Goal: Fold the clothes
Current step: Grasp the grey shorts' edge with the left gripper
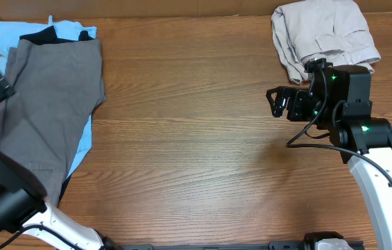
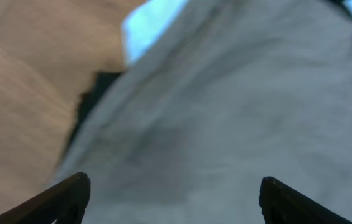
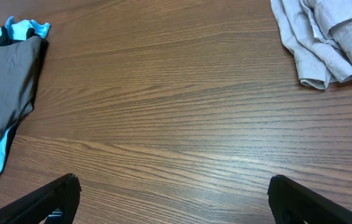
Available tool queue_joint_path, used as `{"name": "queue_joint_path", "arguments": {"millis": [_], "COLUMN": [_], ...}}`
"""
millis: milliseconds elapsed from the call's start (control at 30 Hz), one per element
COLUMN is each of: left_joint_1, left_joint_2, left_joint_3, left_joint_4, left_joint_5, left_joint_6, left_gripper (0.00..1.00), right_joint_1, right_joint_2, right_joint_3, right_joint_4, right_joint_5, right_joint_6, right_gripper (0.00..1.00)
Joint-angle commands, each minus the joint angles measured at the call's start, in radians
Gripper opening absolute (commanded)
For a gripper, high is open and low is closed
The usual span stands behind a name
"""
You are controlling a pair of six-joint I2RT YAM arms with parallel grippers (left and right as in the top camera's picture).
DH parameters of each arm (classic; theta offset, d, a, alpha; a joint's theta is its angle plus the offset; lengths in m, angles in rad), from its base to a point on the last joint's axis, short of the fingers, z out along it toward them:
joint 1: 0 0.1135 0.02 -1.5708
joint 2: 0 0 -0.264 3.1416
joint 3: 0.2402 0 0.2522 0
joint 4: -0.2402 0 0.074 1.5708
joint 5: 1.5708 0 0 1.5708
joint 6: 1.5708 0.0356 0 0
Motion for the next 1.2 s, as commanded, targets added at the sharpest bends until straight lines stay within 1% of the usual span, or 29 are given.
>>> {"name": "queue_joint_path", "arguments": {"millis": [0,133,333,400,533,633,700,767,900,933,967,1000,1033,1067,1100,1167], "left_joint_1": [0.039,0.074,0.085,0.086,0.089,0.089,0.089,0.089,0.087,0.087,0.087,0.087,0.087,0.087,0.086,0.082], "left_joint_2": [0.035,0.077,0.175,0.190,0.198,0.200,0.206,0.218,0.269,0.283,0.294,0.300,0.302,0.301,0.299,0.287], "left_joint_3": [0.026,0.026,0.026,0.026,0.026,0.026,0.026,0.026,0.025,0.025,0.025,0.025,0.025,0.025,0.028,0.034], "left_joint_4": [0.002,0.004,0.010,0.026,0.058,0.069,0.069,0.063,0.038,0.032,0.027,0.022,0.021,0.021,0.022,0.017], "left_joint_5": [-0.019,-0.008,0.000,-0.001,-0.001,-0.005,-0.005,-0.005,-0.004,-0.004,-0.004,-0.001,0.002,0.009,0.015,0.032], "left_joint_6": [0.070,0.071,0.079,0.081,0.127,0.134,0.134,0.134,0.134,0.134,0.133,0.129,0.122,0.121,0.119,0.101], "left_gripper": [0.85,0.80,0.79,0.79,0.78,0.75,0.69,0.61,0.55,0.47,0.36,0.21,0.13,0.07,0.04,0.04], "right_joint_1": [-0.006,-0.006,-0.006,-0.006,-0.006,-0.006,-0.006,-0.006,-0.006,-0.006,-0.006,-0.006,-0.006,-0.006,-0.006,-0.006], "right_joint_2": [0.001,0.001,0.001,0.001,0.001,0.001,0.002,0.001,0.001,0.001,0.001,0.001,0.001,0.001,0.001,0.001], "right_joint_3": [0.024,0.024,0.024,0.024,0.024,0.024,0.024,0.024,0.024,0.024,0.024,0.024,0.024,0.024,0.024,0.024], "right_joint_4": [0.001,-0.001,-0.002,-0.007,-0.017,-0.015,-0.013,-0.012,-0.013,-0.013,-0.013,-0.013,-0.013,-0.013,-0.012,-0.012], "right_joint_5": [-0.006,-0.006,-0.006,-0.006,-0.006,-0.005,-0.005,-0.006,-0.006,-0.006,-0.005,-0.006,-0.006,-0.006,-0.005,-0.005], "right_joint_6": [-0.003,-0.003,-0.003,-0.003,-0.003,-0.003,-0.003,-0.003,-0.003,-0.003,-0.003,-0.003,-0.003,-0.003,-0.003,-0.003], "right_gripper": [1.00,1.00,1.00,1.00,0.99,0.99,0.98,0.95,0.94,0.94,0.94,0.94,0.94,0.94,0.94,0.93]}}
